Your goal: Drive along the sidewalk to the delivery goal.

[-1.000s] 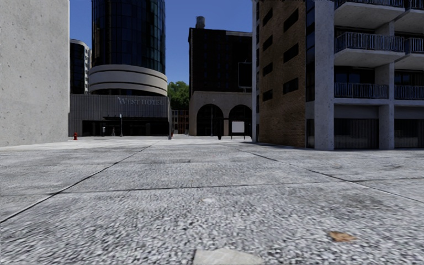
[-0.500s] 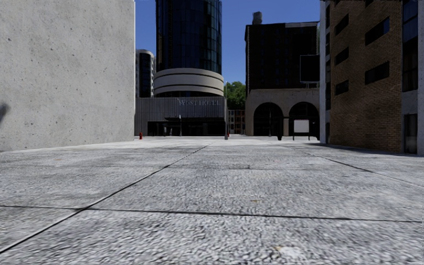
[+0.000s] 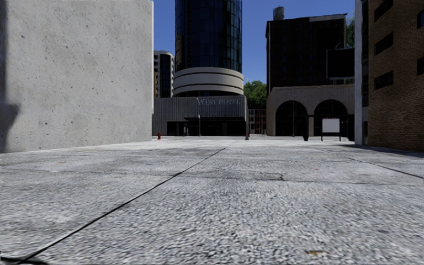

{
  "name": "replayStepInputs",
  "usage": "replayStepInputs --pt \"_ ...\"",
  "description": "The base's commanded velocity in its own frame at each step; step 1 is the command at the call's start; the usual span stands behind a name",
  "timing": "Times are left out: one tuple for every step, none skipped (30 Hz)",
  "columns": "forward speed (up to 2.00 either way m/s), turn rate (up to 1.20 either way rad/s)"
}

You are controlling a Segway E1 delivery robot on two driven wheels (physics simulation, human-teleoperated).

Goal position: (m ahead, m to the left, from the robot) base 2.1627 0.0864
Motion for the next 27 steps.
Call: replayStepInputs --pt "2.0 0.13" --pt "2.0 0.03" --pt "2.0 0.0" --pt "2.0 0.0" --pt "2.0 0.0" --pt "2.0 0.0" --pt "2.0 0.0" --pt "2.0 0.0" --pt "2.0 0.0" --pt "2.0 0.0" --pt "2.0 0.0" --pt "2.0 0.0" --pt "2.0 0.0" --pt "2.0 0.0" --pt "2.0 0.0" --pt "2.0 0.0" --pt "2.0 0.0" --pt "2.0 0.0" --pt "2.0 0.0" --pt "2.0 0.0" --pt "2.0 0.0" --pt "2.0 0.0" --pt "2.0 0.0" --pt "2.0 0.0" --pt "2.0 0.0" --pt "2.0 0.0" --pt "2.0 0.0"
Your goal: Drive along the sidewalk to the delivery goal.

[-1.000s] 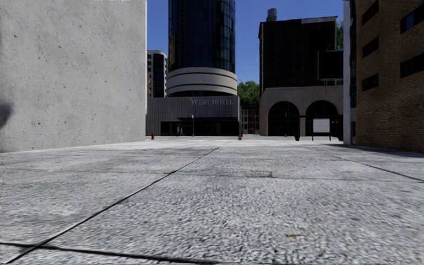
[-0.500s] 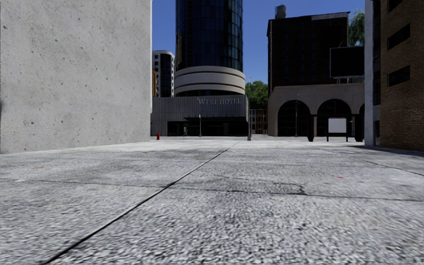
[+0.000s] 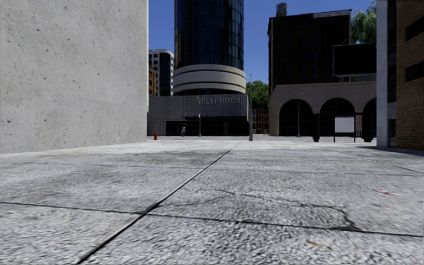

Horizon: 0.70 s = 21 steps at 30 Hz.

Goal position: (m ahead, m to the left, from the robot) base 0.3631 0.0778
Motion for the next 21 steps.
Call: replayStepInputs --pt "2.0 0.0" --pt "2.0 0.0" --pt "2.0 0.0" --pt "2.0 0.0" --pt "2.0 0.0" --pt "2.0 0.0" --pt "2.0 0.0" --pt "2.0 0.0" --pt "2.0 0.0" --pt "2.0 0.0" --pt "2.0 0.0" --pt "2.0 0.0" --pt "2.0 0.0" --pt "2.0 0.0" --pt "1.88 0.0" --pt "1.88 0.0" --pt "1.48 0.0" --pt "1.14 0.0" --pt "0.94 0.0" --pt "0.85 0.0" --pt "0.85 0.0"
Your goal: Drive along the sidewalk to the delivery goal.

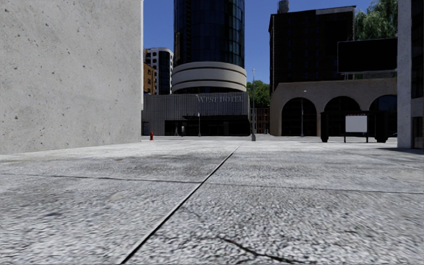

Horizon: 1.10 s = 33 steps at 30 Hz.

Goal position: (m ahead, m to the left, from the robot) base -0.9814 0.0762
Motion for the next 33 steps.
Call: replayStepInputs --pt "0.83 0.0" --pt "0.83 0.0" --pt "0.82 0.0" --pt "0.82 0.0" --pt "0.78 0.0" --pt "0.73 0.0" --pt "0.7 0.0" --pt "0.66 0.0" --pt "0.6 0.0" --pt "0.6 0.0" --pt "0.54 0.0" --pt "0.45 0.0" --pt "0.27 0.0" --pt "0.09 0.0" --pt "0.09 0.0" --pt "0.0 0.0" --pt "0.0 0.0" --pt "0.0 0.0" --pt "0.0 0.0" --pt "0.0 0.0" --pt "0.0 0.0" --pt "0.0 0.0" --pt "0.0 0.0" --pt "0.0 0.0" --pt "0.0 0.0" --pt "0.0 0.0" --pt "0.0 0.0" --pt "0.0 0.0" --pt "0.0 0.0" --pt "0.0 0.0" --pt "0.0 0.0" --pt "0.0 0.0" --pt "0.0 0.0"
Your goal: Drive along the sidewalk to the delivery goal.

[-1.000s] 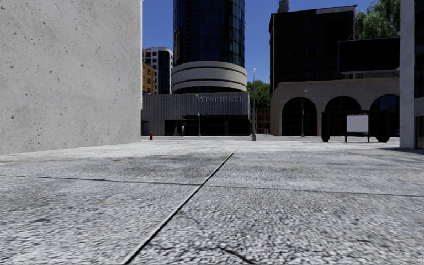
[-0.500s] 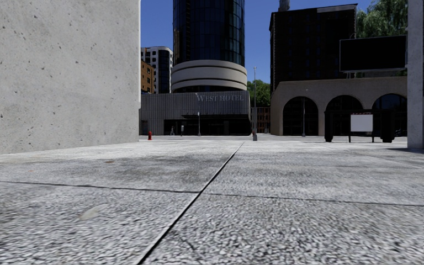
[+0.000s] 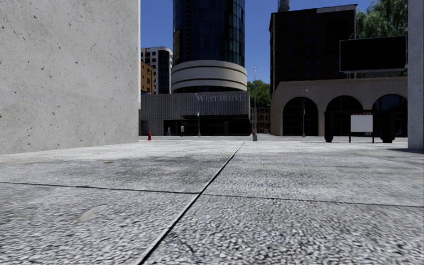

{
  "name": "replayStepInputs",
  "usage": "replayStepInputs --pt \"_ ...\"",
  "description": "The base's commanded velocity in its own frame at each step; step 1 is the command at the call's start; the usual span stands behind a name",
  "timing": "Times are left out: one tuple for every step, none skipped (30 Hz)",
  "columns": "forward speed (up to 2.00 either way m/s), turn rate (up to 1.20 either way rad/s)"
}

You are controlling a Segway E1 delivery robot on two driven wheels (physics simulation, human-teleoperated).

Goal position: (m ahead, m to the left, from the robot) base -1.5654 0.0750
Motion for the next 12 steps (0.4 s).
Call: replayStepInputs --pt "0.0 0.0" --pt "0.0 0.0" --pt "0.0 0.0" --pt "0.0 0.0" --pt "0.0 0.0" --pt "0.0 0.0" --pt "0.0 0.0" --pt "0.0 0.0" --pt "0.0 0.0" --pt "0.0 0.0" --pt "0.0 0.0" --pt "0.0 0.0"
